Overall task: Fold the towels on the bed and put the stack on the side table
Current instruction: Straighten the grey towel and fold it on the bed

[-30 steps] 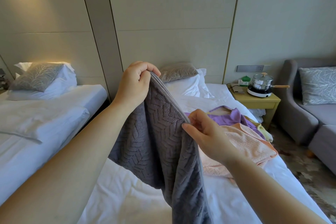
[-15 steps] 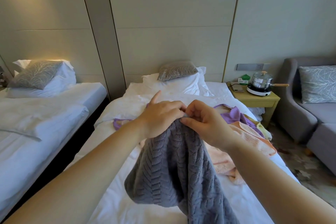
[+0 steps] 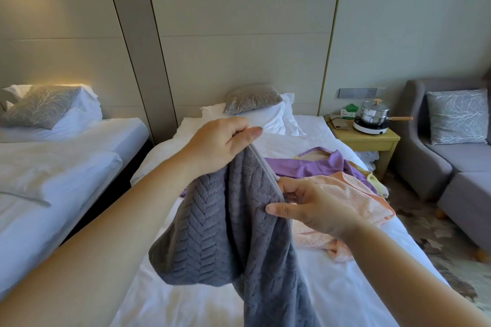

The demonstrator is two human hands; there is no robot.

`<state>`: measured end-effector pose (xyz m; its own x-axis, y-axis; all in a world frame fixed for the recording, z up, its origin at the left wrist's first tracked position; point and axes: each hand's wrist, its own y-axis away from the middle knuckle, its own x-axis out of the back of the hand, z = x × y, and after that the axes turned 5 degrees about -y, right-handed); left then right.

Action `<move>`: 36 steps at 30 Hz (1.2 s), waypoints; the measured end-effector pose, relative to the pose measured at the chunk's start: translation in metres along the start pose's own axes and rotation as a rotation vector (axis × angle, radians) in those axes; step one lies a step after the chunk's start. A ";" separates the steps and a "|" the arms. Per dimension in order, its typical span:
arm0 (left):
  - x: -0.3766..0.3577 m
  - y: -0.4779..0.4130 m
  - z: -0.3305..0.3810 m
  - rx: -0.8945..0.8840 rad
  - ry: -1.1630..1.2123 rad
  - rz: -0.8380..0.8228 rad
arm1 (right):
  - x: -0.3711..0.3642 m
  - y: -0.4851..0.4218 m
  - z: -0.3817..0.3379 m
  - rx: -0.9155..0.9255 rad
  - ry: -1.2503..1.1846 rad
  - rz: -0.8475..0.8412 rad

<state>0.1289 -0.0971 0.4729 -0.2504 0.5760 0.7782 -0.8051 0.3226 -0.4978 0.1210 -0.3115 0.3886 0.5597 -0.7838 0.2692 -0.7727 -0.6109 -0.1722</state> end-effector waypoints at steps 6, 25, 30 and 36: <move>0.016 0.015 -0.027 -0.075 -0.069 0.007 | 0.009 -0.006 -0.010 0.106 0.254 0.159; -0.042 0.014 0.007 0.120 0.037 -0.170 | 0.003 -0.013 -0.019 0.042 0.188 0.209; -0.027 0.002 0.008 0.084 0.029 -0.064 | 0.000 0.001 -0.002 -0.020 0.316 0.095; -0.002 0.005 -0.006 0.090 -0.135 -0.034 | 0.000 0.002 0.006 -0.007 0.655 0.117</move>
<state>0.1285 -0.0919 0.4664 -0.2874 0.4582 0.8411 -0.8574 0.2683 -0.4391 0.1213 -0.3129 0.3823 0.1756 -0.6137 0.7697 -0.8204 -0.5235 -0.2302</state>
